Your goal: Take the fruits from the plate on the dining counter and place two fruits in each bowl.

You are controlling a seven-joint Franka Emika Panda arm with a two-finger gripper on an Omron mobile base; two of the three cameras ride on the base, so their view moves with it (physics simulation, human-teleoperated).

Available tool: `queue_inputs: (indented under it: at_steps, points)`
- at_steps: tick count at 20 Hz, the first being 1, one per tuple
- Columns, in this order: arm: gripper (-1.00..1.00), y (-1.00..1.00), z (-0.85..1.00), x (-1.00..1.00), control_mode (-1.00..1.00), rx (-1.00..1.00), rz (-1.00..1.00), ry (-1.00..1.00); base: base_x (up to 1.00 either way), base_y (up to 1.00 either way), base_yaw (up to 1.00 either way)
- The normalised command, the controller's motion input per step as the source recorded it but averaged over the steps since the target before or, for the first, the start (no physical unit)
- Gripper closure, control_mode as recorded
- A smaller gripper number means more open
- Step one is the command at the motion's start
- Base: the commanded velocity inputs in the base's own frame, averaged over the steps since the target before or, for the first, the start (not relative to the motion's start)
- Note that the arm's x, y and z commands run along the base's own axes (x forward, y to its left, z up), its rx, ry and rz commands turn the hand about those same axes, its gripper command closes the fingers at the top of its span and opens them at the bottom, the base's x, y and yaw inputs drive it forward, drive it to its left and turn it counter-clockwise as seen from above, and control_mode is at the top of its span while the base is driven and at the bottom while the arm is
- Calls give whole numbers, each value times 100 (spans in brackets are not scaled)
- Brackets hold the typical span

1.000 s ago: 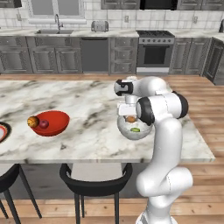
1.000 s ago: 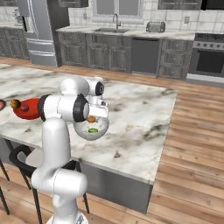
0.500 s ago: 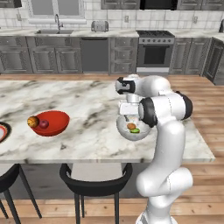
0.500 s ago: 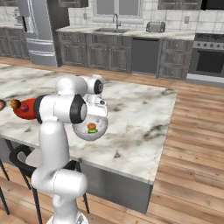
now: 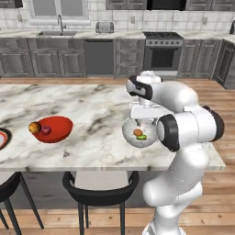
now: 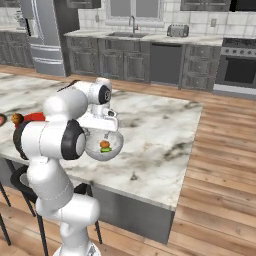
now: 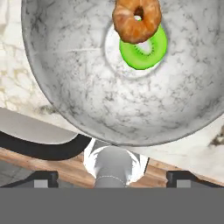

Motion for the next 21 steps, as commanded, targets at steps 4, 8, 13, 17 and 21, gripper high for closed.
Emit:
queue_inputs:
  at_steps: [4, 8, 13, 17, 21]
  points:
    - [-100, 12, 57, -100, -100, 0, 6, -28, 0, 0, 0]
    - [-100, 21, 47, -100, -100, 0, 13, -46, 0, 0, 0]
    - [-100, 11, 45, -98, -100, 0, 13, -53, 0, 0, 0]
    - [-100, 0, 4, -11, -100, 1, 0, -10, 0, 0, 0]
    - [-100, 0, 0, 0, -100, 0, 0, 0, 0, 0, 0]
